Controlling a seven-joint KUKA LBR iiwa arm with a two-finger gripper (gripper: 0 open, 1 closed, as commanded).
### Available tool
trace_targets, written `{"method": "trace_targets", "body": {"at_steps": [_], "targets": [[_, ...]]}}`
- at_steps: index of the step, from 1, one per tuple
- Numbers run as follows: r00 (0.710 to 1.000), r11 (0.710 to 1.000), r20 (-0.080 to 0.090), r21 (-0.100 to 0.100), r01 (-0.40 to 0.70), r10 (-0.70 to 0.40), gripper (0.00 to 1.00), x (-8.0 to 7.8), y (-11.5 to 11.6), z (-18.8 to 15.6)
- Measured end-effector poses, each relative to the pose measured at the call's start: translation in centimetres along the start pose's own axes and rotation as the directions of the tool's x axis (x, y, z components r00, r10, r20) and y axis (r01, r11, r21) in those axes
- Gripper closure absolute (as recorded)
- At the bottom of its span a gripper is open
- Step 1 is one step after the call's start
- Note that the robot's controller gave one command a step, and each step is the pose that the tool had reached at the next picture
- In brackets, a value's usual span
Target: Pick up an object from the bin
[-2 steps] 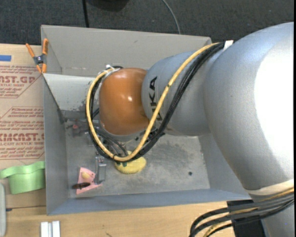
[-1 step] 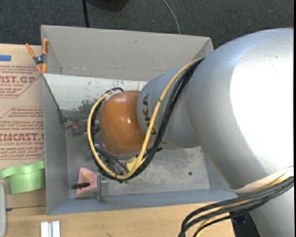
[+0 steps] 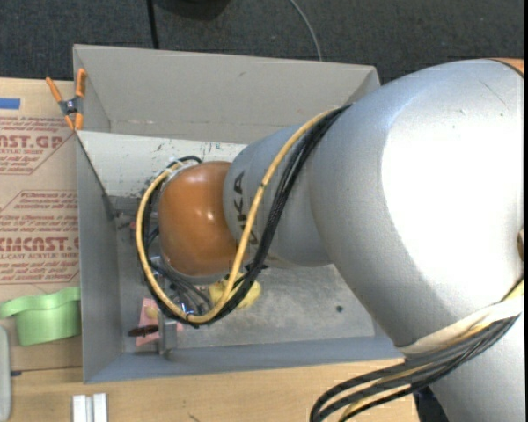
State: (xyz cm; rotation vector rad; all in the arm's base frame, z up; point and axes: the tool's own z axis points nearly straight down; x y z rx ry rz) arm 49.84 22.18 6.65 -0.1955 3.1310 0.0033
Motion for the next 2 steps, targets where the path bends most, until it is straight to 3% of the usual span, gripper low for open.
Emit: {"method": "trace_targets", "body": {"at_steps": [1,2], "targets": [[0.982,0.982,-0.003,-0.002,0.188,-0.188,1.00,-1.82,1.38,-0.31],[0.982,0.982,-0.003,-0.002,0.188,-0.188,0.00,-1.82,1.38,-0.30]]}}
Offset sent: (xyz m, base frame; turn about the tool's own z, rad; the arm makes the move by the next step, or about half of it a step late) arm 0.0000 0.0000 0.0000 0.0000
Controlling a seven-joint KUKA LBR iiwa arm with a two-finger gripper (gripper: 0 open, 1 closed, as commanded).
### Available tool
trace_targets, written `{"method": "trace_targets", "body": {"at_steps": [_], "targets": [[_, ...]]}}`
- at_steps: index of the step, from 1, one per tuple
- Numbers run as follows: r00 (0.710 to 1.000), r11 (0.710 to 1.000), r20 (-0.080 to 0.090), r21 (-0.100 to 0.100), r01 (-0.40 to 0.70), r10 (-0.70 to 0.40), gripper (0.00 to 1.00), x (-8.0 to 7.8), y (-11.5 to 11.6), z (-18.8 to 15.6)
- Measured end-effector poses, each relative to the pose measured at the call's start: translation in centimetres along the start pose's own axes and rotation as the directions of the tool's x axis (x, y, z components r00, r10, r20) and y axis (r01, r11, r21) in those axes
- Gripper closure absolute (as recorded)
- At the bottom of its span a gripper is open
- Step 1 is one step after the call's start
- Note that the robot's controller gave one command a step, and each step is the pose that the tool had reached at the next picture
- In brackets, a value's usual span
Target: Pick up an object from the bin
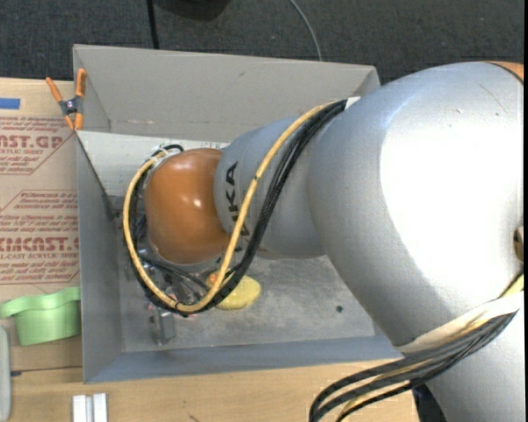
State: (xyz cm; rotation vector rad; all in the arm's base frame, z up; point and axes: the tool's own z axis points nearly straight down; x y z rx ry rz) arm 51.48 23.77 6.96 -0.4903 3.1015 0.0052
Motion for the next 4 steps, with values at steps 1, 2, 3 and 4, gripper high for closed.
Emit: {"method": "trace_targets", "body": {"at_steps": [1,2,3,4], "targets": [[1.000,1.000,0.000,0.000,0.000,0.000,0.00,0.0,0.0,0.0],[1.000,1.000,-0.008,0.001,0.024,-0.024,0.00,0.2,-0.6,-4.4],[1.000,1.000,0.006,0.000,0.026,-0.026,0.00,0.2,-1.5,-7.5],[0.999,0.999,-0.007,0.000,-0.042,0.042,1.00,0.5,-7.8,0.0]]}}
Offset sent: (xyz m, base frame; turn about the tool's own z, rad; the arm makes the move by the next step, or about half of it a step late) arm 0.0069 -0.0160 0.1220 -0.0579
